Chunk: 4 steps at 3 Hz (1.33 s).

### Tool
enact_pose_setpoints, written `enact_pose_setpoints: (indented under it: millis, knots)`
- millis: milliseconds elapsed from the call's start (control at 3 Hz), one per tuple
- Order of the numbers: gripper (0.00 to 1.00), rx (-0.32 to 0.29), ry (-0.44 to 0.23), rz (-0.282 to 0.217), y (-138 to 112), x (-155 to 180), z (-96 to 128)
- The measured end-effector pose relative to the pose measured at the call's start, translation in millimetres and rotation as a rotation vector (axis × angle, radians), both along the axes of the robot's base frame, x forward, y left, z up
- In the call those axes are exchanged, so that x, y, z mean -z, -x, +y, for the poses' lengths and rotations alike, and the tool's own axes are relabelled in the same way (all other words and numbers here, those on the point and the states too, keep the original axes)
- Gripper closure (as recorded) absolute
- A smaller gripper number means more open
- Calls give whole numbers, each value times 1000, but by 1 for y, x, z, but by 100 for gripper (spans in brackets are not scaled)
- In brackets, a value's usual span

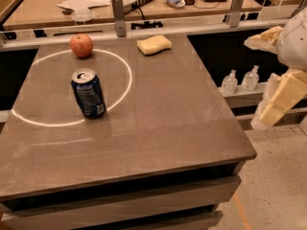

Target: Move pepsi can near apple

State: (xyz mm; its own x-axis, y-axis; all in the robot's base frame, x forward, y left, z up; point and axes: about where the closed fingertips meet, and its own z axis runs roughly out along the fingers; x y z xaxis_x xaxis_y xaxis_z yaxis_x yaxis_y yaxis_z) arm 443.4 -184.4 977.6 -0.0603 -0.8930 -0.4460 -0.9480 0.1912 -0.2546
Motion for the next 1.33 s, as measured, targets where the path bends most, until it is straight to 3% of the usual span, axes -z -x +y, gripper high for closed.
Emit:
enact_pose_setpoints:
  millis: [333,667,1333]
  knots:
    - [0,-111,-181,-29,-3,6,47]
    - [0,-211,-355,-3,-7,10,101]
    - [0,-218,-390,2,-5,8,110]
